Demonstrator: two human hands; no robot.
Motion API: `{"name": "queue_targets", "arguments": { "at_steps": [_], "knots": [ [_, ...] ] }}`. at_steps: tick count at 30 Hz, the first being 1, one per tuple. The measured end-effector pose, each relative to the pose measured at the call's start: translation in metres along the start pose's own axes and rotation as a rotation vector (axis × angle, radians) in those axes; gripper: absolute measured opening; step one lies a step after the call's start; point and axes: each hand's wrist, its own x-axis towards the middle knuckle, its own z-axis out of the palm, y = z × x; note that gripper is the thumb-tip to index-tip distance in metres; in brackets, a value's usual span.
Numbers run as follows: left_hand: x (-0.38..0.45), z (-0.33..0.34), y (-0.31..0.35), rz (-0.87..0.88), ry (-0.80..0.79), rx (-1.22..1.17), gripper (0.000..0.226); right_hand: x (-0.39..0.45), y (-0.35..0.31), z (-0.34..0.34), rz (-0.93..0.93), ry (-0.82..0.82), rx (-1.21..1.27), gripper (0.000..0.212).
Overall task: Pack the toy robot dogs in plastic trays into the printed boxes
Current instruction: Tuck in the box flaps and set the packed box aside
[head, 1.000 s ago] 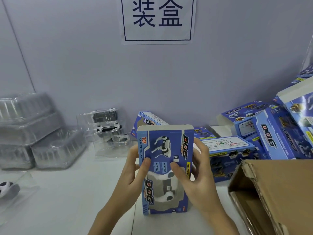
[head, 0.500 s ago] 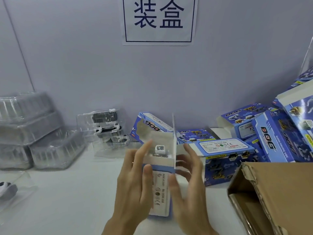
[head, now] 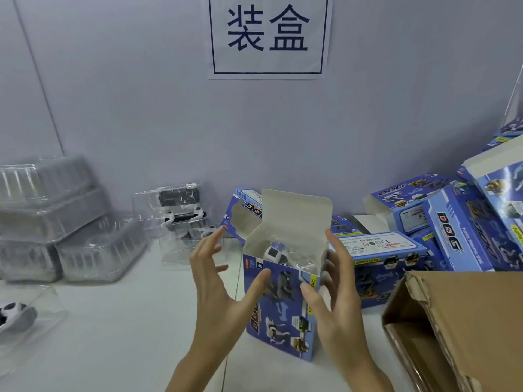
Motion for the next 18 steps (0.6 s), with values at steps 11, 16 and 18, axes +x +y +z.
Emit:
{"name": "queue_targets", "arguments": {
  "at_steps": [11,16,18],
  "knots": [
    [-0.007,-0.002,0.001,-0.112,-0.338,-0.225,0.063,0.002,-0.002,-0.005,0.114,-0.043,0.243,0.051],
    [-0.008,-0.004,0.003,-0.090,-0.363,-0.225,0.054,0.003,-0.010,0.001,0.100,-0.008,0.167,0.048],
    [-0.007,-0.004,0.004,-0.129,-0.361,-0.314,0.048,0.004,-0.010,0.001,0.078,0.004,0.131,0.044]
  ]
}}
